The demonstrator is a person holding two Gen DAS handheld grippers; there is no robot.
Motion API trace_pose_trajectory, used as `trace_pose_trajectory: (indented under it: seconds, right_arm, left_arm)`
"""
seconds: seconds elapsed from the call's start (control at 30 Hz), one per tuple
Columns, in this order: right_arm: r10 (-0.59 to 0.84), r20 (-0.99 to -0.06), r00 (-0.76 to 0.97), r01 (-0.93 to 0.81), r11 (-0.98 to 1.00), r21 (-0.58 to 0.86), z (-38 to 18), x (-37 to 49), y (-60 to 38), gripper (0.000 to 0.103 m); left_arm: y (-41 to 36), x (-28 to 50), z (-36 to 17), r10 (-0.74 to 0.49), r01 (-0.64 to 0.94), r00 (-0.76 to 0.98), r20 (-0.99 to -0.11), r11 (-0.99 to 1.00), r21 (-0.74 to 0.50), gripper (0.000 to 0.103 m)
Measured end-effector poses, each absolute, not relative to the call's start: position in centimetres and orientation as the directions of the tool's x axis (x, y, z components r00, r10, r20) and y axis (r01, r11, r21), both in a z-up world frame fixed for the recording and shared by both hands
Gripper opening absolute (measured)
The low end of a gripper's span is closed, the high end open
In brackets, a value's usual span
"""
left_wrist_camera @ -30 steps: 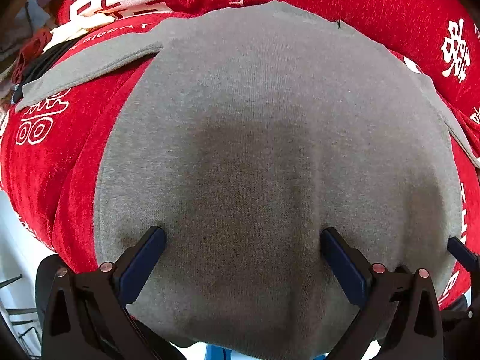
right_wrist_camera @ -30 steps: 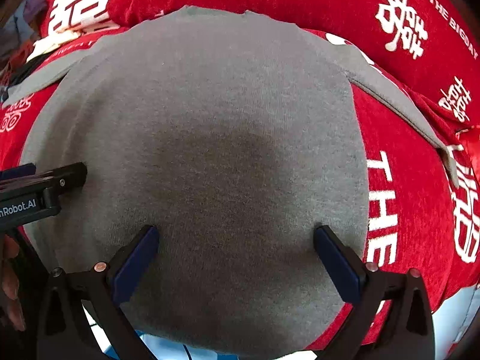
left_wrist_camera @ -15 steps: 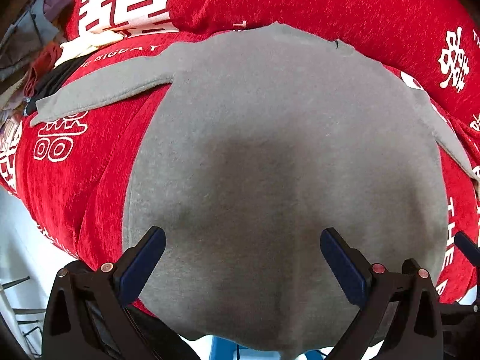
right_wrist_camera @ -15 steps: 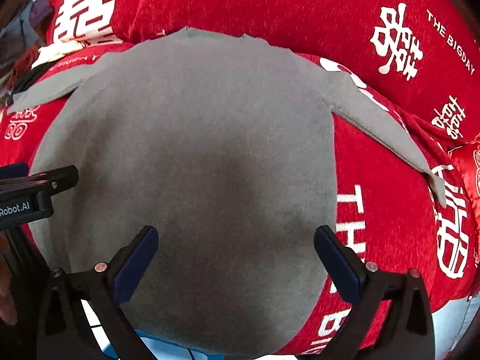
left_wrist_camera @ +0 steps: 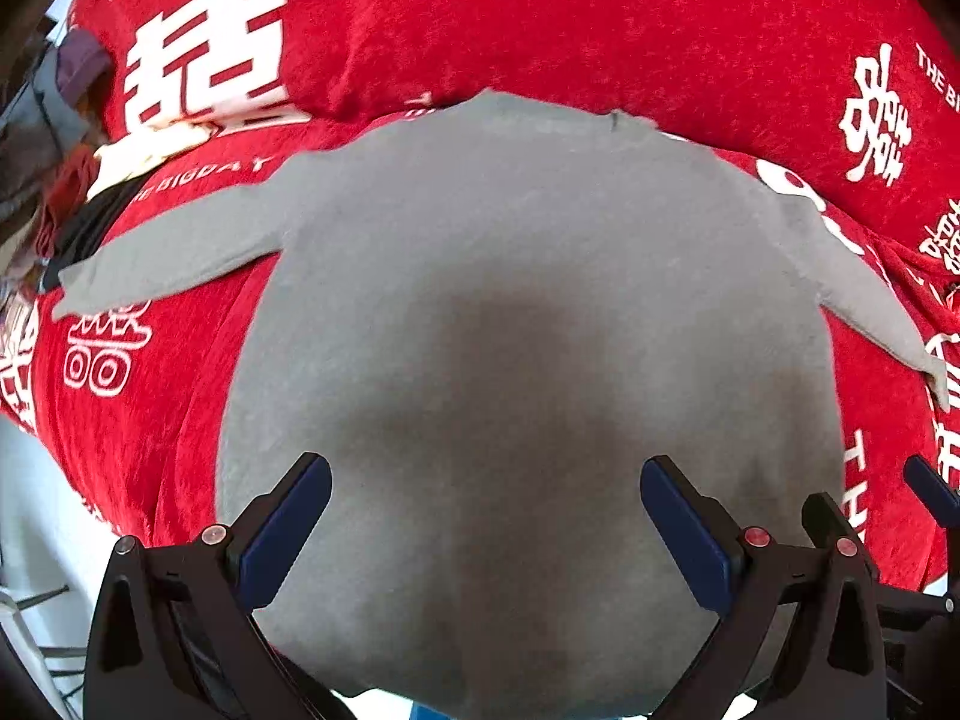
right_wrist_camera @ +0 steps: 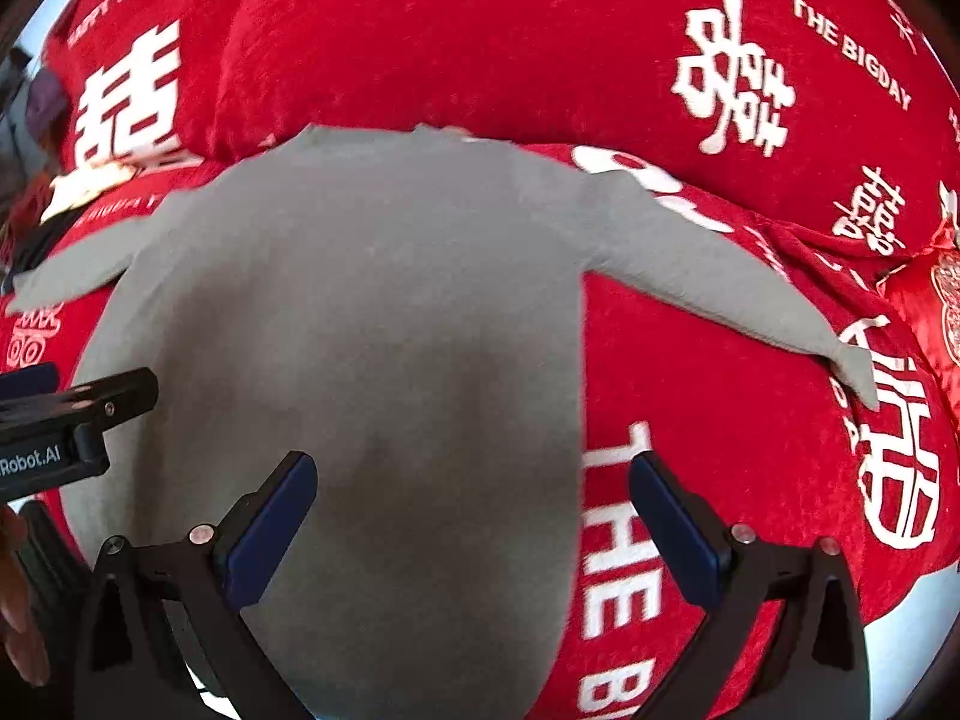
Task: Fold small clothes
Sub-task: 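Move the right tool to a sweater sleeve cuff and close on it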
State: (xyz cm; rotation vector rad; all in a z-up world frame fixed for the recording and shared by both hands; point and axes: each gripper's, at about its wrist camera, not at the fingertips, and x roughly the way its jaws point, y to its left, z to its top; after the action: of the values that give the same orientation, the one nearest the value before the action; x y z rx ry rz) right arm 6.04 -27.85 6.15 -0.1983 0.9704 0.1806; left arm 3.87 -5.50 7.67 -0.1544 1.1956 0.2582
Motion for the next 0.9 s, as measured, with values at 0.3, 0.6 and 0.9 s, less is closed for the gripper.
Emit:
trace_pose_trajectory:
  seconds: [0.3, 0.6, 0.9]
  right_arm:
    - [0.023, -0.818, 0.575, -0.119, 0.991, -0.056, 5.9, 9.3, -33.0, 0.103]
    - [-0.068, -0.838, 0.541, 0.157, 0.987, 0.021, 3.6, 14.0, -46.0, 0.103]
    - [0.035, -0.822, 0.569, 0.431, 0.838, 0.334, 0.2, 17.9, -60.6, 0.103]
  left_arm:
    - [-9.2, 8.0, 7.2, 0.104, -0.249, 0.320, -0.942, 0.968, 0.022, 0.103]
    - [-14.3, 13.0, 5.0, 0.110, -0.193, 0.279, -0.954, 0.980, 0.056, 0.103]
    - [-18.3, 18.5, 3.4, 0.112, -0.142, 0.262, -0.958, 0.987, 0.076, 0.103]
